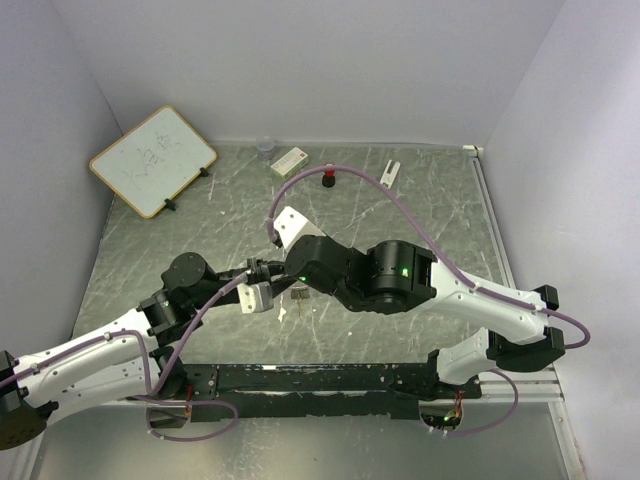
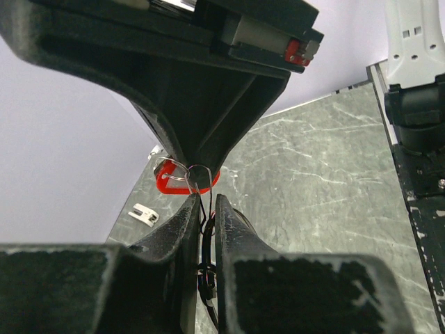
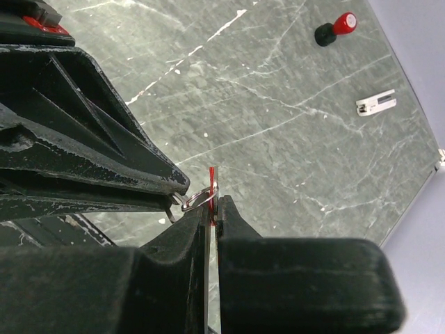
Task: Remove the keys from the keyring
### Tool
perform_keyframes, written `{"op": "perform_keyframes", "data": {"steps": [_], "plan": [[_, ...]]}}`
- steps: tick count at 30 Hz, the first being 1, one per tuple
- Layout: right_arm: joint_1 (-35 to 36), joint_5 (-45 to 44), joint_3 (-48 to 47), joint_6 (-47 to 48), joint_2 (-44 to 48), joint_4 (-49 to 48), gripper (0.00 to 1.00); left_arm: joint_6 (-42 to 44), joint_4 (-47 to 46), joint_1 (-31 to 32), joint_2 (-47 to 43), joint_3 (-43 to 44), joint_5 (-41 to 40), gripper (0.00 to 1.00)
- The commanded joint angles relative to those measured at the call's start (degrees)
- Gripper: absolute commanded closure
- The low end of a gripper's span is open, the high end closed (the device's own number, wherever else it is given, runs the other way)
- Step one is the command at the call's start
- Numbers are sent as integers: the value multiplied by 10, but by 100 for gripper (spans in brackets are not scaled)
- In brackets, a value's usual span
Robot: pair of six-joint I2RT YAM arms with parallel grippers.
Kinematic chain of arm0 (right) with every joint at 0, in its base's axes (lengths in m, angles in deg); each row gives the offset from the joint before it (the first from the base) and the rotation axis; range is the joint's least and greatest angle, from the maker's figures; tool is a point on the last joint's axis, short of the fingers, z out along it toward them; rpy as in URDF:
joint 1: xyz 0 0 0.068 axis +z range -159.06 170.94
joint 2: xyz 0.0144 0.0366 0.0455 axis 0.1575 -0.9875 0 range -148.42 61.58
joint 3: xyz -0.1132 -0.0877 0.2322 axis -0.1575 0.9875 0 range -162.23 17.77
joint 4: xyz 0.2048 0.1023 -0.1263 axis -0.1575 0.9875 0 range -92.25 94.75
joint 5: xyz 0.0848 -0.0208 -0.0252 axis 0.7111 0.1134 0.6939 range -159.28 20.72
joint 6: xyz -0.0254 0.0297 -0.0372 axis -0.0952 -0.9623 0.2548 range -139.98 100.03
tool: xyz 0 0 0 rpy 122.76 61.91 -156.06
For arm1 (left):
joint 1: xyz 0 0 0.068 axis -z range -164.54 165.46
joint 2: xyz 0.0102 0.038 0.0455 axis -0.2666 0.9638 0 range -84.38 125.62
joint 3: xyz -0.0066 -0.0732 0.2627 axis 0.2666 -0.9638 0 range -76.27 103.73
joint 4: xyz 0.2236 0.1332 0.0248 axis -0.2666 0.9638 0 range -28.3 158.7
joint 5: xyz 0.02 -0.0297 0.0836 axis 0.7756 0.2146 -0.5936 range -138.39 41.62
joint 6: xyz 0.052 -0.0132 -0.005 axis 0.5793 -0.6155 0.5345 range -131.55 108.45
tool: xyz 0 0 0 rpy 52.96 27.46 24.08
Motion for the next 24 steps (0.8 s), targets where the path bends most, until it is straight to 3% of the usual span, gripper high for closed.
{"op": "perform_keyframes", "data": {"steps": [1,11,24], "plan": [[-3,7,-1,5,4,-20,100,31,80,7,-13,32,86,92],[-6,104,30,30,-12,-19,100,74,172,7,-35,59,155,93],[-43,273,107,125,27,-158,100,72,160,8,-70,57,221,93]]}}
